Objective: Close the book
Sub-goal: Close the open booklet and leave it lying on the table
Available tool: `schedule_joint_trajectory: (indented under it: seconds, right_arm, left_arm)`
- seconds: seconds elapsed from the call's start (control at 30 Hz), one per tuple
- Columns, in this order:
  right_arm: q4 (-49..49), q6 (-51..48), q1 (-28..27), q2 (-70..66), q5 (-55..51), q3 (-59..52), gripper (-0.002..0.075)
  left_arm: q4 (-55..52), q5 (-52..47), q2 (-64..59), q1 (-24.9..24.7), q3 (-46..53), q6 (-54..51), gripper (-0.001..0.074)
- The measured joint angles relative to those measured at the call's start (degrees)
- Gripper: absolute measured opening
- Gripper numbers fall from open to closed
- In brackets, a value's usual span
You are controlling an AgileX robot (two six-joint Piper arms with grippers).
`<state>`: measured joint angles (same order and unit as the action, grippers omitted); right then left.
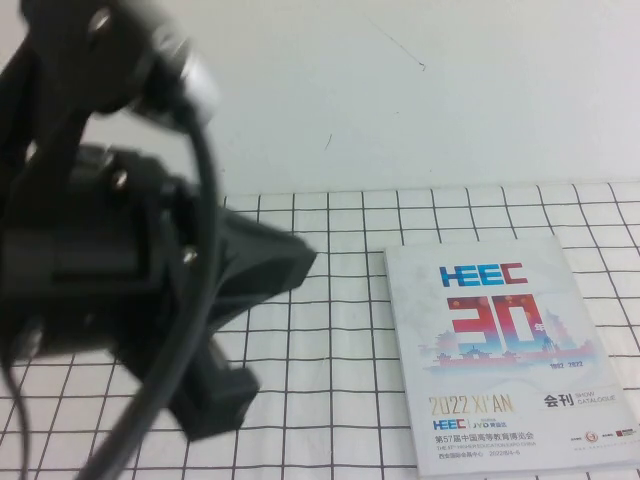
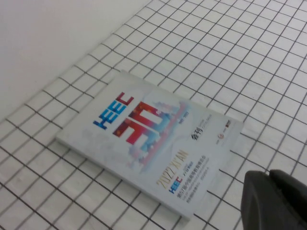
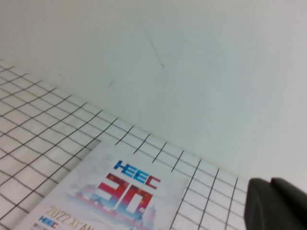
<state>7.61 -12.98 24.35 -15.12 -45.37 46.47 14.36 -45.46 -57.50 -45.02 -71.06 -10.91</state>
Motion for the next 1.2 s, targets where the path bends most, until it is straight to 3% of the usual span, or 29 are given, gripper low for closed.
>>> schedule_joint_trajectory:
  seconds: [0.2,0.37,0.63,1.03,1.2]
  right_arm:
    - [0.22,2.0,0.0,5.39,5.97,-14.21,-0.0003]
    - [0.51,2.23,0.0,5.48,10.42,-18.32,-0.0003]
    - [0.85,2.35,0.0,5.48,11.12,-18.32,-0.0003]
    - [0.94,2.35,0.0,5.48,11.25,-18.32,-0.0003]
    - [0.94,2.35,0.0,5.48,11.25,-18.32,-0.0003]
  left_arm:
    - [-0.62,10.28,11.62,0.0,18.08,2.57,-0.0003]
    - [-8.79,19.41,15.43,0.0,27.76,2.57,-0.0003]
    - [-12.77,19.41,16.06,0.0,32.48,2.57,-0.0003]
    - [-13.66,11.23,17.44,0.29,34.2,1.62,-0.0003]
    - [-14.36,11.09,23.07,7.67,36.48,1.54,-0.0003]
